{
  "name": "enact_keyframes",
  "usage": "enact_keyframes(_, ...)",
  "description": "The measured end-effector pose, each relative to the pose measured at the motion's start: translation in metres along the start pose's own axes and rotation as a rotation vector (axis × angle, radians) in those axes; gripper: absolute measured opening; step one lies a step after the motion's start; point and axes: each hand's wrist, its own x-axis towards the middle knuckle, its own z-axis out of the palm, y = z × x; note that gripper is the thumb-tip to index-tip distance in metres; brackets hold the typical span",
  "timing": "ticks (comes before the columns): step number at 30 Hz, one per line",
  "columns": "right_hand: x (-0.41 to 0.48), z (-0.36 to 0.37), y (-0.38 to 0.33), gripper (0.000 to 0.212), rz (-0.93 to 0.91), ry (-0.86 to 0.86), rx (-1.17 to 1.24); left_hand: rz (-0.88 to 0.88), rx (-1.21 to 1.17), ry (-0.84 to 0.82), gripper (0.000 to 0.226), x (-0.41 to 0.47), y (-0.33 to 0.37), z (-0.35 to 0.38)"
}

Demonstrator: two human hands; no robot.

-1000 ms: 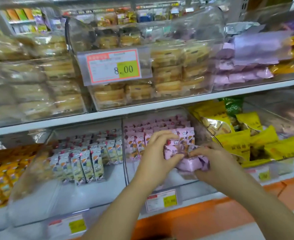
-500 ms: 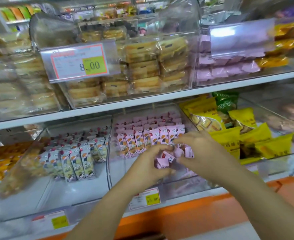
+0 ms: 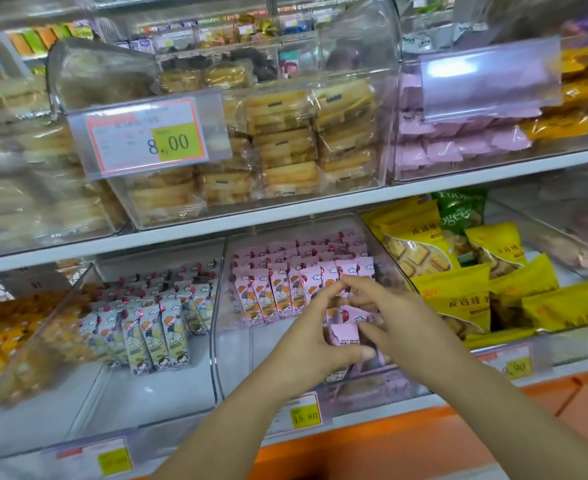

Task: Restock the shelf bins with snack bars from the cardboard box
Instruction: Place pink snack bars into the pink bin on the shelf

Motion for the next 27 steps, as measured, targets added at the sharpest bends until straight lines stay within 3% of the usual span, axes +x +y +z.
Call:
enact_keyframes(7,-0.007,0.000,0.012,0.027,-0.041,0.171,-0.050,0.007,0.040,0.067,0.063,0.003,-0.001,-0.005)
enact_keyframes(11,-0.009,-0.015,0.011,0.025,-0.073,0.350,-0.100,-0.003,-0.031,0.226,0.034,0.002,-0.005,-0.018)
enact_keyframes(18,-0.013,-0.011,0.016,0.026,-0.016,0.284,-0.202,0.047,-0.142,0.340,0.022,0.000,0.015,-0.017)
enact_keyframes(21,-0.014,-0.014,0.007,0.019,-0.080,0.330,-0.184,0.079,-0.165,0.419,0.017,0.000,0.022,-0.013)
enact_keyframes(23,-0.015,-0.015,-0.010,0.028,-0.025,0.212,0.030,0.111,-0.202,0.467,0.014,-0.001,0.028,-0.011)
enact_keyframes(25,-0.016,-0.012,-0.025,0.052,0.125,-0.015,0.270,0.133,-0.261,0.493,0.013,-0.001,0.033,-0.011)
enact_keyframes(27,-0.014,-0.007,-0.030,0.061,0.186,-0.171,0.337,0.141,-0.331,0.500,0.011,-0.001,0.038,-0.013)
